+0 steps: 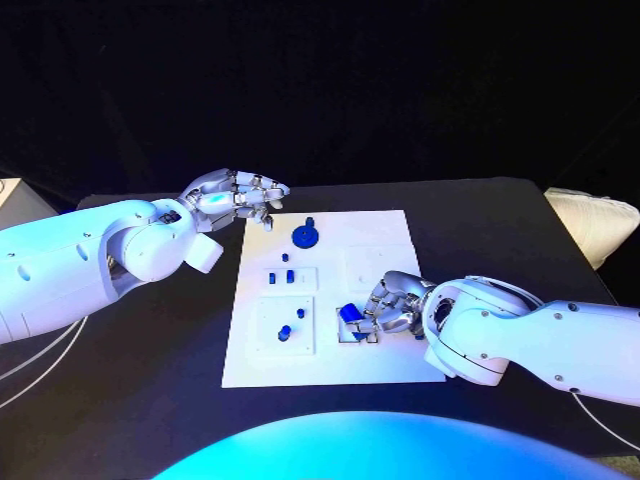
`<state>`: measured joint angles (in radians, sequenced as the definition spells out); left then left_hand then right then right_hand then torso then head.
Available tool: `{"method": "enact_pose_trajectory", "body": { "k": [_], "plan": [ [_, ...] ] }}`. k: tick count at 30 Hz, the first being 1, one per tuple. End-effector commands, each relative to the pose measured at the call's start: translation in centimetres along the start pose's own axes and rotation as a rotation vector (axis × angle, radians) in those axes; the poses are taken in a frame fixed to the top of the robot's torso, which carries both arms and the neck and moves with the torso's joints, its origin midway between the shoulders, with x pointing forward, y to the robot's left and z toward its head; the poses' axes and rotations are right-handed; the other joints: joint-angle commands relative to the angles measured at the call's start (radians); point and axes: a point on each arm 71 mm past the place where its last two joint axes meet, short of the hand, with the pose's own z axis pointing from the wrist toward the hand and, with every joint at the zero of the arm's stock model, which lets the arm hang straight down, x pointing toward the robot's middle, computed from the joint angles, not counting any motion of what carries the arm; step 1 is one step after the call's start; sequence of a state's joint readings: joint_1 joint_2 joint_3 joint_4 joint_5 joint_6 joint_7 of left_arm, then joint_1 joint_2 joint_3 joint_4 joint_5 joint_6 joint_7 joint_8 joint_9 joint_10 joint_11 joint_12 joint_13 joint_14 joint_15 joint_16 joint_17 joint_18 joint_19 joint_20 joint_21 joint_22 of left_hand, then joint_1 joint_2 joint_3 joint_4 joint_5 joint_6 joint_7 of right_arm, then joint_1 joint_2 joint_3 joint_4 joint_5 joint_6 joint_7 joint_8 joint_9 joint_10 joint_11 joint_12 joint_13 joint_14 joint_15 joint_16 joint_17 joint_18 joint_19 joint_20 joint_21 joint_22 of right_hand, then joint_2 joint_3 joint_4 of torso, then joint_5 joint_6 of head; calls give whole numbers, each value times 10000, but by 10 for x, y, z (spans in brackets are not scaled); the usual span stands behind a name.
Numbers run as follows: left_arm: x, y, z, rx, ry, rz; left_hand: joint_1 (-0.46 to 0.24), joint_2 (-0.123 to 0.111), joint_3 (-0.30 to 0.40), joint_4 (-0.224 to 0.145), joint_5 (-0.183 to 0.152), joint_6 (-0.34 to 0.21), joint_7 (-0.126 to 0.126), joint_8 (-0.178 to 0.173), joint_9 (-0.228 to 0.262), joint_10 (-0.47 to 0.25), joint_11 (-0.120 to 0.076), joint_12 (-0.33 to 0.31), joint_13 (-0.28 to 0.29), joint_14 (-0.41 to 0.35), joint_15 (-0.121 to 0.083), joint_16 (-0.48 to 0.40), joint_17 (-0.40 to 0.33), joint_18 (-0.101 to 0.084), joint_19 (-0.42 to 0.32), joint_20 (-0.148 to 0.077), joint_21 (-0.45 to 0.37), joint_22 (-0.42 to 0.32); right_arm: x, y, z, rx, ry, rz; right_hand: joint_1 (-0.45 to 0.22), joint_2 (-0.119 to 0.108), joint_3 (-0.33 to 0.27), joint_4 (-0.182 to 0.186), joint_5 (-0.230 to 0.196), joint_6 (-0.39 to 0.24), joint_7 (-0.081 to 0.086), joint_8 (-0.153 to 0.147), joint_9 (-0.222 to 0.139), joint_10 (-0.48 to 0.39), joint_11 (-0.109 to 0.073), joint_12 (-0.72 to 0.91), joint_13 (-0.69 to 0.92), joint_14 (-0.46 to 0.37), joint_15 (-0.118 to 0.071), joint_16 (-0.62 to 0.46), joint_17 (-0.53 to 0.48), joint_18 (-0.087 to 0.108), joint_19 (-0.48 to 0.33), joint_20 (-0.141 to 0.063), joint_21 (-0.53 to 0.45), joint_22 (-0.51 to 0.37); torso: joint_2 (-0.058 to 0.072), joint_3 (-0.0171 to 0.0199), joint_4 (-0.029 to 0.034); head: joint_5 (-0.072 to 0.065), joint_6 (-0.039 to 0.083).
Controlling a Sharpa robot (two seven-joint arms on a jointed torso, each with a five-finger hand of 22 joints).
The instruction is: Assemble the parts on the task board
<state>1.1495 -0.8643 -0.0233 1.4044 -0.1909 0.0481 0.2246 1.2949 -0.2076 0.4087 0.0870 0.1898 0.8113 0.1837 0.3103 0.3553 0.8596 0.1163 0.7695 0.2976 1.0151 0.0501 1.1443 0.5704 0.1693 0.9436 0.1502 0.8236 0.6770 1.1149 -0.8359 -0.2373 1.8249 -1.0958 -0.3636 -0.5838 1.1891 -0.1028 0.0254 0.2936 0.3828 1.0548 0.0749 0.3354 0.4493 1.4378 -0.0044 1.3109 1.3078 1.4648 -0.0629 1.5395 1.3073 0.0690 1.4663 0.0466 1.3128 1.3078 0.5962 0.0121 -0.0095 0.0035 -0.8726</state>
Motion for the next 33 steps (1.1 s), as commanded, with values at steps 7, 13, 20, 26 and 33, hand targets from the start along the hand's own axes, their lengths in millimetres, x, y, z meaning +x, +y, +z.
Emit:
{"method": "enact_pose_trajectory", "body": {
  "k": [7,13,20,26,33],
  "plan": [
    [3,-1,0,38,217,-28,116,2,-21,76,34,-82,-8,64,-9,-85,-13,23,-16,-24,13,56,11,139,79,2,35,14,1,4,3,-52,-98,-240,-341,73,32,-9,118,133,-71,113,27,69,-16,39,733,898,-63,-2,1962,-138,148,-72,45,990,-1,-5,10,-20,0],
    [2,-1,0,29,210,-26,116,2,-21,76,34,-82,-8,64,-9,-85,-13,23,-16,-24,13,56,11,139,79,2,35,14,1,6,4,-129,-145,-314,-465,73,-4,-1,120,130,-72,140,35,77,-18,42,743,906,-65,12,1994,-140,154,-77,52,1001,-4,-7,2,-13,0],
    [2,-1,-1,20,196,-23,121,32,-11,102,36,-86,-7,69,-10,-92,-12,25,-21,-34,15,62,16,139,78,2,34,16,2,8,4,-270,-128,-368,-1162,60,-490,-1,-1014,79,-82,320,103,81,-23,-15,757,901,-69,-4,1977,-134,149,-83,-6,1006,-5,-4,-6,-16,0],
    [1,-1,-1,10,161,-14,127,41,-6,106,37,-86,-7,70,-11,-93,-12,27,-22,-36,15,63,17,139,78,2,34,16,2,8,3,-398,-118,-475,-1950,-64,-1426,37,-2454,-56,-63,501,163,48,-4,-136,741,899,-54,-20,1970,-122,137,-71,-103,1001,-3,2,0,-22,0],
    [1,-1,-2,-3,144,-9,143,54,1,112,36,-89,-8,73,-12,-96,-13,29,-25,-41,14,66,20,138,77,2,34,18,0,5,2,-476,-236,-583,-2011,-119,-1511,35,-2600,-86,-58,530,169,37,1,-169,732,896,-50,-28,1960,-118,133,-68,-128,998,-4,5,-1,-4,0]
  ]
}}
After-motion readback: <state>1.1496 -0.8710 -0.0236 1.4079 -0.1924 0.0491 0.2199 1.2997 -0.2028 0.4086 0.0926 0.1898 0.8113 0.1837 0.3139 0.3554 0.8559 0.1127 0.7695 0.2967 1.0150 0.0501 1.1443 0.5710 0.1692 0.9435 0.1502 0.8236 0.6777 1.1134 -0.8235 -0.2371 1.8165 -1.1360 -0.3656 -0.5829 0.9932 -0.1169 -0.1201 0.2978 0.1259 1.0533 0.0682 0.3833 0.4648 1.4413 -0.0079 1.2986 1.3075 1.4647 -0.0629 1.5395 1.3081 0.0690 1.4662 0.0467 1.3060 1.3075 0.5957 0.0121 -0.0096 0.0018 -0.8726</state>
